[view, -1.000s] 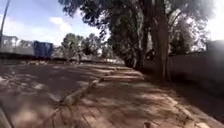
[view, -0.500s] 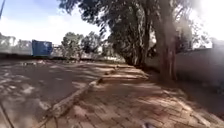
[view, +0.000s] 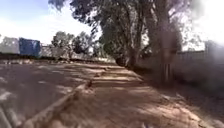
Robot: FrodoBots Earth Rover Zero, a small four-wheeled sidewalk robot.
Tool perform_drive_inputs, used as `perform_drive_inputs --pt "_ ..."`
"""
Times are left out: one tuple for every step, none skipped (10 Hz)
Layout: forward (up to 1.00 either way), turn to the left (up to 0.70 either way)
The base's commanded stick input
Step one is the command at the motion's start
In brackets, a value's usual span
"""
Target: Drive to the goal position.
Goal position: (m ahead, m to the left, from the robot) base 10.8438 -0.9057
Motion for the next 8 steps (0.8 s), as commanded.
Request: perform_drive_inputs --pt "0.7 0.0" --pt "0.7 0.0" --pt "0.7 0.0" --pt "0.7 0.0" --pt "0.7 0.0" --pt "0.7 0.0" --pt "0.7 0.0" --pt "0.7 0.0"
